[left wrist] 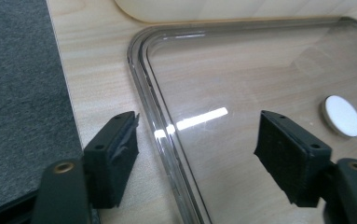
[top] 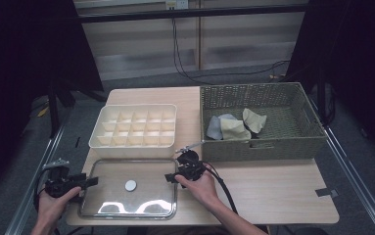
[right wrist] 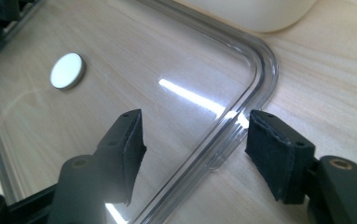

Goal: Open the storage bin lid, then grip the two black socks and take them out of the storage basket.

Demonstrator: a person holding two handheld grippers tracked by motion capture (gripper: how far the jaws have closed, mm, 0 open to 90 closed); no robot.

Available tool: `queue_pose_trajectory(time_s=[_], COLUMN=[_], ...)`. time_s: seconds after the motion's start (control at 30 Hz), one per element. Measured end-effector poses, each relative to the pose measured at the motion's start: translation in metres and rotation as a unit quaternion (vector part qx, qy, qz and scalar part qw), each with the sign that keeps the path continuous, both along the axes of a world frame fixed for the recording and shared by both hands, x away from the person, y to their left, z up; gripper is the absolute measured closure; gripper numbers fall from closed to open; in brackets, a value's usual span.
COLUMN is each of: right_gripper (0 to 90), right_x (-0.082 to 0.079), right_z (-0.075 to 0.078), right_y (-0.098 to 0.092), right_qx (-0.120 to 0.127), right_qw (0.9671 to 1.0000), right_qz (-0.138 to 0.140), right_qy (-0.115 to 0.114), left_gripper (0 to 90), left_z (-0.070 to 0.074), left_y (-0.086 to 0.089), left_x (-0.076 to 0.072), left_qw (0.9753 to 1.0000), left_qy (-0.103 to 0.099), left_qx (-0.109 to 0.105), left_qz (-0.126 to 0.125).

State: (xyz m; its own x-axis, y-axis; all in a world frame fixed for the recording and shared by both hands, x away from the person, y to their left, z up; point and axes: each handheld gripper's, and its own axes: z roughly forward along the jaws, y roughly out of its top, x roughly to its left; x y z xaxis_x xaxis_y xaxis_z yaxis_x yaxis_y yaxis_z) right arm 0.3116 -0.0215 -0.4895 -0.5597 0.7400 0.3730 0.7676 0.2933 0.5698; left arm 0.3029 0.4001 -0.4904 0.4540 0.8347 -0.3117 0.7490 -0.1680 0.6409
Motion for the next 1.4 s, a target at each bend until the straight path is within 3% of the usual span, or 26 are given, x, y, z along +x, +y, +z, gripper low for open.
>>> queue_pose_trajectory(time_s=[0.27,0.43,0.67,0.83,0.9,1.0,1.13,1.27,1.4], right_gripper=[30.7,28.6,29.1,29.1,29.1,29.9,32.0,33.9,34.9], right_x=[0.005,0.002,-0.001,-0.002,-0.002,-0.003,-0.004,-0.008,-0.011], right_z=[0.002,0.009,0.017,0.024,0.027,0.031,0.036,0.045,0.054], right_y=[-0.007,-0.013,-0.023,-0.030,-0.033,-0.037,-0.045,-0.053,-0.063], right_qx=[0.024,0.035,0.041,0.048,0.046,0.048,0.056,0.062,0.070], right_qw=[0.9992,0.9979,0.9959,0.9949,0.9948,0.9946,0.9937,0.9928,0.9911], right_qz=[0.016,0.018,0.023,0.025,0.022,0.021,0.021,0.016,0.013], right_qy=[-0.027,-0.051,-0.078,-0.085,-0.088,-0.089,-0.095,-0.102,-0.113], left_gripper=[17.3,15.6,20.4,28.7,27.8,27.2,24.8,19.7,19.7], left_z=[0.008,0.015,0.022,0.028,0.032,0.039,0.046,0.046,0.047], left_y=[-0.004,-0.013,-0.030,-0.043,-0.050,-0.058,-0.069,-0.080,-0.092], left_x=[-0.007,-0.011,-0.020,-0.019,-0.020,-0.021,-0.024,-0.026,-0.028], left_qw=[0.9994,0.9992,0.9977,0.9970,0.9969,0.9957,0.9934,0.9909,0.9899], left_qy=[-0.022,-0.035,-0.065,-0.063,-0.062,-0.066,-0.086,-0.092,-0.094], left_qx=[-0.025,-0.020,-0.007,-0.012,-0.010,-0.004,-0.030,-0.044,-0.043], left_qz=[0.002,-0.004,-0.020,-0.043,-0.047,-0.064,-0.069,-0.087,-0.097])
